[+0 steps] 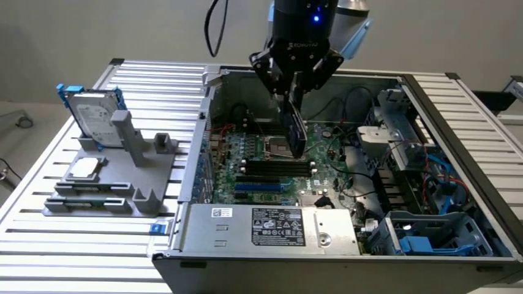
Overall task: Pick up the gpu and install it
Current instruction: 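Insert the gpu into the slot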
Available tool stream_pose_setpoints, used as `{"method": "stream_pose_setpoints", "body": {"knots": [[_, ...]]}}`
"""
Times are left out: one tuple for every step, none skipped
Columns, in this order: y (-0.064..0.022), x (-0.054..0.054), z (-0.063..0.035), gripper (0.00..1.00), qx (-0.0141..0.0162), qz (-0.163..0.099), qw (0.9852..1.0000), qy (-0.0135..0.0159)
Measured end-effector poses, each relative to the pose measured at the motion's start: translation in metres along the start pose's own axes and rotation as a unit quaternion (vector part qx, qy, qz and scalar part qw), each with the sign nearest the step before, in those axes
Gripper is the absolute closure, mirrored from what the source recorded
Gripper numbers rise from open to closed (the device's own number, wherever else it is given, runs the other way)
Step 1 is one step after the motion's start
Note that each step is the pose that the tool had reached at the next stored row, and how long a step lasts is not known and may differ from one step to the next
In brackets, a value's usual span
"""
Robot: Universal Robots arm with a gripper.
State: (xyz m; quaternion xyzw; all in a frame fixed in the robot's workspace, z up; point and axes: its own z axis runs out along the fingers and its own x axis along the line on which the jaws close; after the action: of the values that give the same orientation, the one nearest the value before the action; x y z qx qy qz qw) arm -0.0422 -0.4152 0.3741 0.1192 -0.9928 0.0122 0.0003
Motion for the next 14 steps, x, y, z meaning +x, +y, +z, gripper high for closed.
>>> {"method": "stream_pose_setpoints", "body": {"knots": [[0.0000, 0.000, 0.0009, 0.74, 0.0001, -0.010, 1.0000, -0.0002], [0.0001, 0.000, 0.0019, 0.74, 0.0001, -0.018, 0.9998, -0.0004], [0.0001, 0.000, 0.0027, 0.74, 0.0001, -0.028, 0.9996, -0.0007], [0.0001, 0.000, 0.0036, 0.74, 0.0002, -0.037, 0.9993, -0.0008], [0.0001, 0.000, 0.0044, 0.74, 0.0002, -0.046, 0.9990, -0.0010], [0.0001, 0.000, 0.0053, 0.74, 0.0003, -0.055, 0.9985, -0.0013], [0.0002, 0.000, 0.0061, 0.74, 0.0003, -0.064, 0.9980, -0.0015], [0.0002, 0.000, 0.0070, 0.74, 0.0003, -0.073, 0.9974, -0.0017], [0.0002, 0.000, 0.0079, 0.74, 0.0003, -0.082, 0.9966, -0.0020], [0.0002, 0.000, 0.0087, 0.74, 0.0003, -0.091, 0.9959, -0.0022], [0.0002, 0.000, 0.0096, 0.74, 0.0004, -0.100, 0.9949, -0.0024], [0.0002, 0.000, 0.0104, 0.74, 0.0005, -0.109, 0.9940, -0.0026], [0.0003, 0.000, 0.0113, 0.74, 0.0004, -0.118, 0.9930, -0.0028], [0.0003, 0.000, 0.0120, 0.74, 0.0005, -0.127, 0.9919, -0.0030]]}}
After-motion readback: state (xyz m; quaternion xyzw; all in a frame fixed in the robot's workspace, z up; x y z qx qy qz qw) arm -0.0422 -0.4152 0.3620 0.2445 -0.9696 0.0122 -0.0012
